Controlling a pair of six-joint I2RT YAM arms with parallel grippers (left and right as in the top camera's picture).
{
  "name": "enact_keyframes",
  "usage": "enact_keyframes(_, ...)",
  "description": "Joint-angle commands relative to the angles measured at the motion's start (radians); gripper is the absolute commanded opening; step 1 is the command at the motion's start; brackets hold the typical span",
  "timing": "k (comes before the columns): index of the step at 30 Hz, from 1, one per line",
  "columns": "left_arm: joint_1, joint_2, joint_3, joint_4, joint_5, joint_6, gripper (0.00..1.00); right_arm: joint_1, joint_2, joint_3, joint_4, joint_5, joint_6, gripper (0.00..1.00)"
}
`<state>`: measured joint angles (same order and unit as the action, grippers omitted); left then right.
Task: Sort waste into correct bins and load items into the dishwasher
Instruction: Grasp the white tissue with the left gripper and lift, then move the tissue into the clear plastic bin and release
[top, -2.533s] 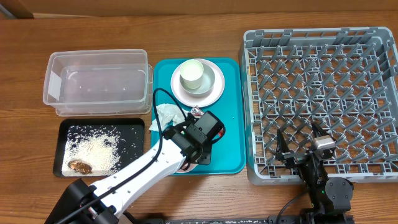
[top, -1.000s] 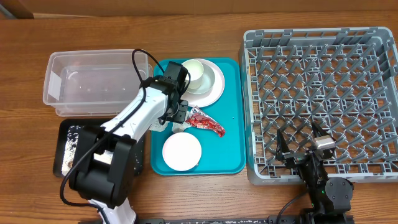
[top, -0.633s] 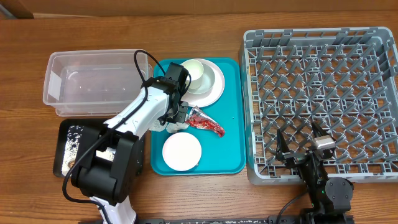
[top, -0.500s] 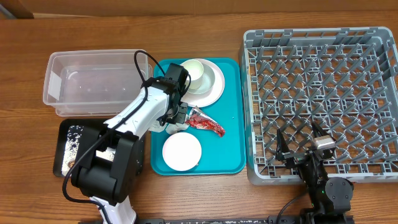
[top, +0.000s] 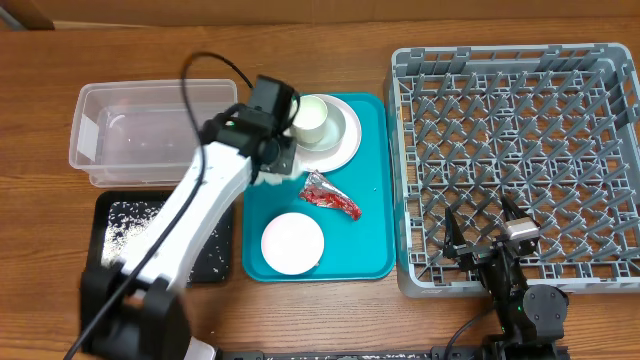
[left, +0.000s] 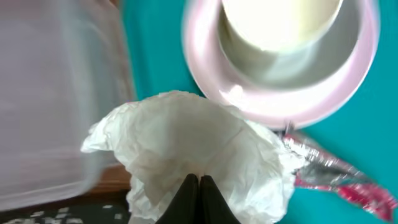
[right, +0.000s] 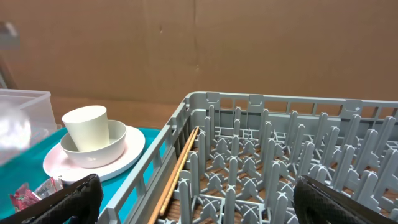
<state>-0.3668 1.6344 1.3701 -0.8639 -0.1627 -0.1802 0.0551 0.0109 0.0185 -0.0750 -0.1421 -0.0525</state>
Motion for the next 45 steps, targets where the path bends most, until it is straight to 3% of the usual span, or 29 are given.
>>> enact_keyframes(1, 0.003, -0.073, 0.036, 0.002, -0.137, -0.060, 0.04, 0.007, -0.008, -0.011, 0.005, 0.003, 0.004, 1.00)
enact_keyframes(11, 0.209, -0.084, 0.037, 0.031, -0.196, -0.106, 0.04, 0.007, -0.008, -0.011, 0.005, 0.003, 0.004, 1.00)
enact_keyframes(23, 0.423, 0.058, 0.037, 0.091, -0.185, -0.137, 0.05, 0.007, -0.008, -0.011, 0.005, 0.003, 0.004, 1.00)
enact_keyframes(25, 0.439, 0.072, 0.037, 0.093, -0.186, -0.134, 0.14, 0.007, -0.008, -0.011, 0.005, 0.003, 0.004, 1.00)
enact_keyframes(27, 0.451, 0.073, 0.037, 0.095, -0.189, -0.134, 0.40, 0.007, -0.008, -0.011, 0.005, 0.003, 0.004, 1.00)
enact_keyframes(29, 0.458, 0.070, 0.040, 0.108, -0.192, -0.123, 0.51, 0.007, -0.008, -0.011, 0.005, 0.003, 0.004, 1.00)
enact_keyframes(31, 0.458, 0.066, 0.050, 0.113, -0.192, -0.110, 0.53, 0.007, -0.008, -0.011, 0.005, 0.003, 0.004, 1.00)
enact_keyframes(35, 0.439, 0.041, 0.085, 0.056, -0.120, -0.111, 0.47, 0.007, -0.008, -0.011, 0.005, 0.003, 0.004, 1.00)
enact_keyframes(38, 0.398, 0.006, 0.109, 0.000, 0.053, -0.072, 0.40, 0.007, -0.008, -0.011, 0.005, 0.003, 0.004, 1.00)
enact_keyframes(41, 0.328, -0.028, 0.112, -0.047, 0.253, 0.035, 0.41, 0.007, -0.008, -0.011, 0.005, 0.003, 0.004, 1.00)
enact_keyframes(45, 0.203, -0.029, 0.111, -0.107, 0.299, 0.089, 0.43, 0.007, -0.008, -0.011, 0.005, 0.004, 0.004, 1.00)
